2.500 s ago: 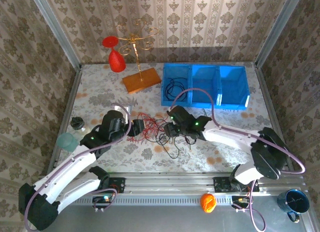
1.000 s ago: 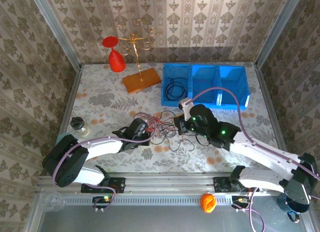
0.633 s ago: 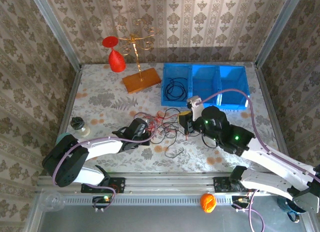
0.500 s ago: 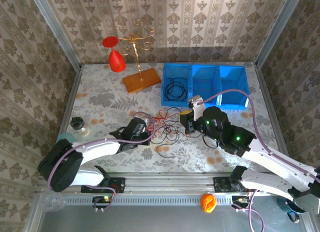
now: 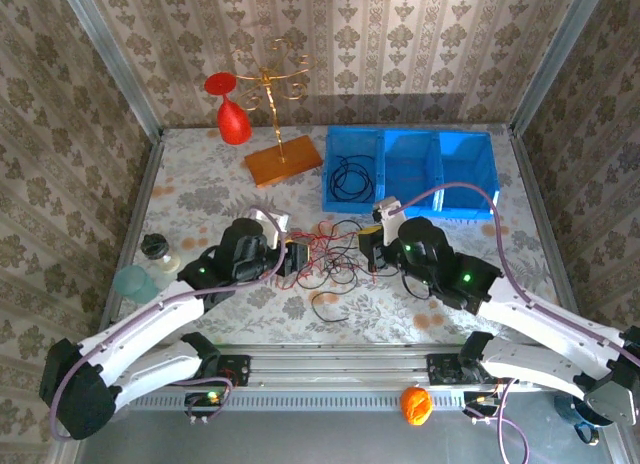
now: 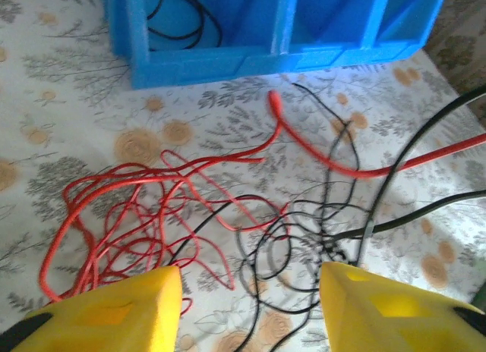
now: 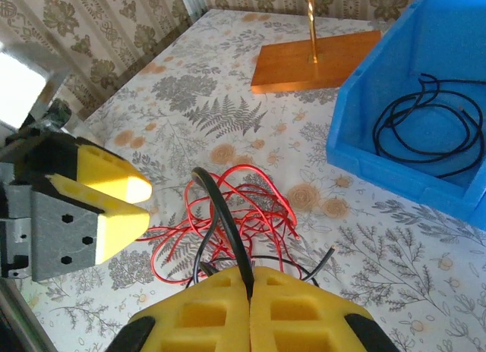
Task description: Untangle the cables
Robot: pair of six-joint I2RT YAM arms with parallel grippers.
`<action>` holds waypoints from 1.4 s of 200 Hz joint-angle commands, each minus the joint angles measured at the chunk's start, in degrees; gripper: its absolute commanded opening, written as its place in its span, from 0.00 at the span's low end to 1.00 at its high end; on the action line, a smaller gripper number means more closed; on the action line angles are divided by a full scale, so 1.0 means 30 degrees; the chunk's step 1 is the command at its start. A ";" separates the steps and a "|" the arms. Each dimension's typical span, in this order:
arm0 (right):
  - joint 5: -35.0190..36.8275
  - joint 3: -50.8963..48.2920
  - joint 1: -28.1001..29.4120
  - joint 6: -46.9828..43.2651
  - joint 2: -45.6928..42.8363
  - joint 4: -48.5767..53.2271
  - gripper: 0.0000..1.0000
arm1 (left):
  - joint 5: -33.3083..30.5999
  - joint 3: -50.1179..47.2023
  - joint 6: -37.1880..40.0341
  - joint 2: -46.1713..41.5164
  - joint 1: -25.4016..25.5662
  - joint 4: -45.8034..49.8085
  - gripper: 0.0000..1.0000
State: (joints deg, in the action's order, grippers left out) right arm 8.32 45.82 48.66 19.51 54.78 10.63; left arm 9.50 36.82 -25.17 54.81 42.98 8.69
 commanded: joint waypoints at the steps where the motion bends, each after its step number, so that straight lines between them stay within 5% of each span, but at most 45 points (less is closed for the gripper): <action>1: -0.0523 0.0048 0.0097 0.0198 0.0297 -0.0672 0.08 | 0.2051 0.1083 0.1346 0.0899 -0.0050 -0.0655 0.48; 98: -0.1774 0.0399 0.0114 0.0331 0.1118 -0.0468 0.08 | 0.5680 0.3012 0.2192 0.3952 0.0202 -0.4295 0.41; 129: -0.2104 0.0543 0.0115 0.0347 0.1192 -0.0417 0.08 | 0.4949 0.3190 0.2485 0.4805 0.0233 -0.4403 0.30; 163: -0.1721 0.0379 0.0121 0.0273 0.1192 -0.0235 0.11 | 0.3982 0.2973 0.2560 0.4823 0.0292 -0.4704 0.00; 228: -0.1395 -0.0186 0.0053 0.0353 0.0987 -0.0329 0.13 | 0.2307 0.2550 0.2911 0.3274 0.0277 -0.4340 0.00; 238: -0.1290 -0.0200 0.0032 0.0261 0.1030 -0.0245 0.19 | 0.2091 0.2699 0.2887 0.3095 0.0292 -0.4079 0.00; 255: -0.0720 -0.0208 -0.0001 0.0144 0.1226 0.0323 0.45 | 0.1546 0.3290 0.2983 0.2622 0.0285 -0.3228 0.00; 280: 0.0228 -0.0610 -0.0201 0.0341 0.1339 0.0617 0.55 | 0.1282 0.4545 0.3298 0.1578 0.0277 -0.1944 0.00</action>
State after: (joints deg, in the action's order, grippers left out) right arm 5.21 45.56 48.56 19.75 58.26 10.83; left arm 15.46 45.60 -17.45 63.31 43.83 -0.36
